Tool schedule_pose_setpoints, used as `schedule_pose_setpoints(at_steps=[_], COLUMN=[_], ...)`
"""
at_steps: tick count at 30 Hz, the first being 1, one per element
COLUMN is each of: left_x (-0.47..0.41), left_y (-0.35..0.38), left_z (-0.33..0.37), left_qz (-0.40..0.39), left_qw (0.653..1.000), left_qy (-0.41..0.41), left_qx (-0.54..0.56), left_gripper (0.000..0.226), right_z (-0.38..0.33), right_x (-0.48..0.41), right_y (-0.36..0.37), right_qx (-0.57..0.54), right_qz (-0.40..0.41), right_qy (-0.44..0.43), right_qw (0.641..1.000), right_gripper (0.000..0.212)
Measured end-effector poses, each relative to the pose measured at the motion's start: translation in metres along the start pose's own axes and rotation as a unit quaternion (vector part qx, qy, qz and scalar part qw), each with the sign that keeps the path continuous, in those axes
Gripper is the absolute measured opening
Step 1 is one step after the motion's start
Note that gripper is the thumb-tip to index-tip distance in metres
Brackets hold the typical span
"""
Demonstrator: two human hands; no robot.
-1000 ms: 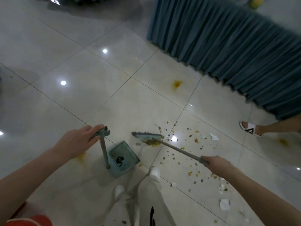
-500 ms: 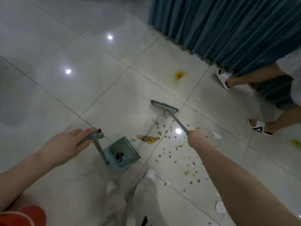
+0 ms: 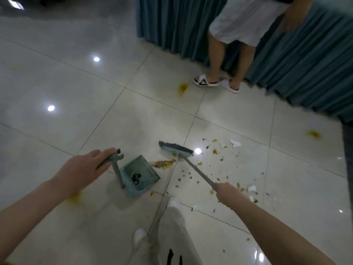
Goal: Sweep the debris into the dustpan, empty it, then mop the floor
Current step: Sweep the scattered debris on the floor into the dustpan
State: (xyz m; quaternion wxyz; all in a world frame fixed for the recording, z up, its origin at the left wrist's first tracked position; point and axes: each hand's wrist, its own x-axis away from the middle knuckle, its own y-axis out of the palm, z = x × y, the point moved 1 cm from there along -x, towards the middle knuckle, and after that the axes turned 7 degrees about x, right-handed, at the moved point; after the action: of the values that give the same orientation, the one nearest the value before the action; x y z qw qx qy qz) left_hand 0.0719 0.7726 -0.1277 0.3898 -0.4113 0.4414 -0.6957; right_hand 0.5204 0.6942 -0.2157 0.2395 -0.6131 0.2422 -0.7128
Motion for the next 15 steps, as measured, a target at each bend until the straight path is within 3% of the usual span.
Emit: schedule_pose_setpoints(at_steps=[6,15], left_x=[0.015,0.011], left_y=[0.001,-0.013], left_z=[0.005,0.012], left_qz=[0.007,0.04], left_qw=[0.998,0.987], left_qy=[0.056,0.154], left_qx=[-0.012,-0.037], left_gripper=[0.045,0.043], right_z=[-0.006,0.002], right_x=[0.071,0.119], right_y=[0.056,0.076], right_qx=[0.011,-0.077], right_qz=[-0.05,-0.016], right_qy=[0.007,0.055], right_qw=[0.999,0.995], right_gripper=[0.033,0.028])
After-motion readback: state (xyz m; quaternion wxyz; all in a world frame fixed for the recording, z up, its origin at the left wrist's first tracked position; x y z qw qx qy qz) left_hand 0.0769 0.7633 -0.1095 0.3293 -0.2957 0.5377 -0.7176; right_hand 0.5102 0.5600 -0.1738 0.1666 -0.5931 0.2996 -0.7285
